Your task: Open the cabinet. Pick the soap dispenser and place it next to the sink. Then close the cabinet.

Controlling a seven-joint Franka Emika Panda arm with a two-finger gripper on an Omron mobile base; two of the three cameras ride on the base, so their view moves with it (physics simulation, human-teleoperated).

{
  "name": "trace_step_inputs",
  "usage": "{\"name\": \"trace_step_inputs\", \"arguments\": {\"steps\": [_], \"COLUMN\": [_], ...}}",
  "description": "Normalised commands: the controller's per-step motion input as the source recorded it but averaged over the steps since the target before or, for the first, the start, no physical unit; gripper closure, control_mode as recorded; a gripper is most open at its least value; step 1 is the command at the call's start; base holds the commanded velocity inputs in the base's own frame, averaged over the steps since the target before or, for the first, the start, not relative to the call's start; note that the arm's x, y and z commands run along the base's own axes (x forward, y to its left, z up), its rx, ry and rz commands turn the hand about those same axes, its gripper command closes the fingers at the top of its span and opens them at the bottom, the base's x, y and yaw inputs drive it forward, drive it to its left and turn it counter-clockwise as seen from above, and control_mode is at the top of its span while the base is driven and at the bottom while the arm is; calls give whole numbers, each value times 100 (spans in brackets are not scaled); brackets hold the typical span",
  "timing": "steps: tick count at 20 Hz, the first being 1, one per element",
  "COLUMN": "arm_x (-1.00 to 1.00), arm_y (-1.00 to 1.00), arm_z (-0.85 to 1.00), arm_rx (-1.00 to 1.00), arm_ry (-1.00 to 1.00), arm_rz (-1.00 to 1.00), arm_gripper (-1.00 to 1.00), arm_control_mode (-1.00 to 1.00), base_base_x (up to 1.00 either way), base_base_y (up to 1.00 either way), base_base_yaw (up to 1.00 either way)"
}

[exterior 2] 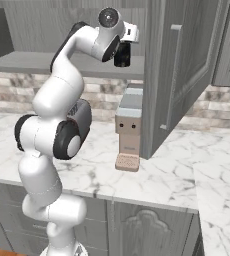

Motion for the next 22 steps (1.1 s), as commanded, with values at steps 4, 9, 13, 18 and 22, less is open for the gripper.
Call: {"name": "trace_step_inputs", "arguments": {"steps": [4,9,13,18,22], "arm_x": [21,19,14,14,13], "arm_y": [-4,-1,-1,-1,-2], "arm_z": [0,0,0,-1,-4], "arm_rx": [0,0,0,0,0], "arm_ry": [0,-1,0,0,0], "arm_rz": [0,0,0,0,0], "arm_gripper": [-100,-100,-100,-100,-100], "arm_control_mode": [-100,-100,-100,-100,-100], "base_base_x": [0,0,0,0,0], "base_base_y": [0,0,0,0,0], "base_base_yaw": [0,0,0,0,0]}}
